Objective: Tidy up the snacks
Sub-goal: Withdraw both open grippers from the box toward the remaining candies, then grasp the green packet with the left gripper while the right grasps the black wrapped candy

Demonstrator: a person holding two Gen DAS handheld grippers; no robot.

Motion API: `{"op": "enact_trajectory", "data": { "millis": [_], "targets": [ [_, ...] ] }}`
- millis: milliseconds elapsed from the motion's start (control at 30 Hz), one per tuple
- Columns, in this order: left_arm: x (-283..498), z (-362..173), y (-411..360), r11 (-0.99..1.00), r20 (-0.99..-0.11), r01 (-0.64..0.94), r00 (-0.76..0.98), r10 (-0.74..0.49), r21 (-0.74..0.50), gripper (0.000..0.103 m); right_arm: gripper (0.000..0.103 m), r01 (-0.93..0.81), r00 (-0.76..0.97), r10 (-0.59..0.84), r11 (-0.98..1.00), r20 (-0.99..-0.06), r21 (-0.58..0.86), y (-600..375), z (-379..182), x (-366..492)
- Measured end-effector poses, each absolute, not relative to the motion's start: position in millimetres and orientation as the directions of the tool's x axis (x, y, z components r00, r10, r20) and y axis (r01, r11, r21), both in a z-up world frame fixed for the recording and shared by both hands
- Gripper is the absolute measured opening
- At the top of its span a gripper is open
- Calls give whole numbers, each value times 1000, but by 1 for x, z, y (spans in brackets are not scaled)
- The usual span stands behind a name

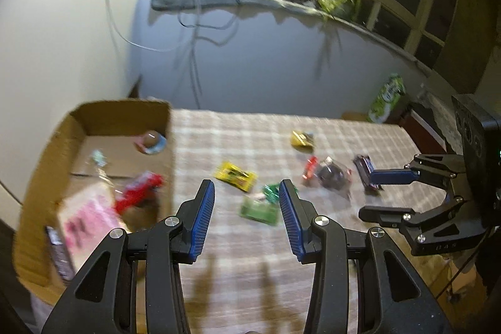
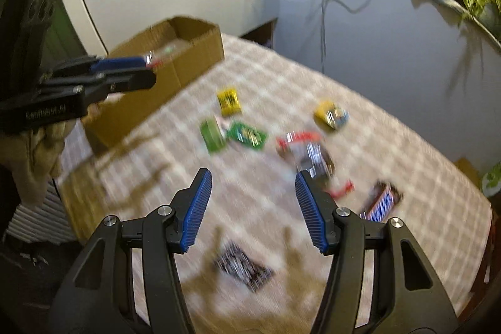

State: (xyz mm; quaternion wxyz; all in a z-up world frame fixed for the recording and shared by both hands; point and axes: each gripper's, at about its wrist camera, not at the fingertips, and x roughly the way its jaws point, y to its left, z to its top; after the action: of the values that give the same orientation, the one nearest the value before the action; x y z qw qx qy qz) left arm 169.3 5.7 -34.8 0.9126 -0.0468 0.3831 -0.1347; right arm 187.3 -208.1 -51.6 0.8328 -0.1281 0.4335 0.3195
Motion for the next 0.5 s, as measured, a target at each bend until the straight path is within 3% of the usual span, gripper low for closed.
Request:
{"op": "enact_trajectory", "data": {
  "millis": [200,500],
  "targets": [
    [177,-64,-22,955,-733,234,615,-290,-182,41,58,-684,358,409,726,-839,62,-221,-79,169],
    [197,-101,-36,973,-793,218,577,-196,-82,41,58,-744,311,416,666,-854,54,-215,-102,154]
  ]
}}
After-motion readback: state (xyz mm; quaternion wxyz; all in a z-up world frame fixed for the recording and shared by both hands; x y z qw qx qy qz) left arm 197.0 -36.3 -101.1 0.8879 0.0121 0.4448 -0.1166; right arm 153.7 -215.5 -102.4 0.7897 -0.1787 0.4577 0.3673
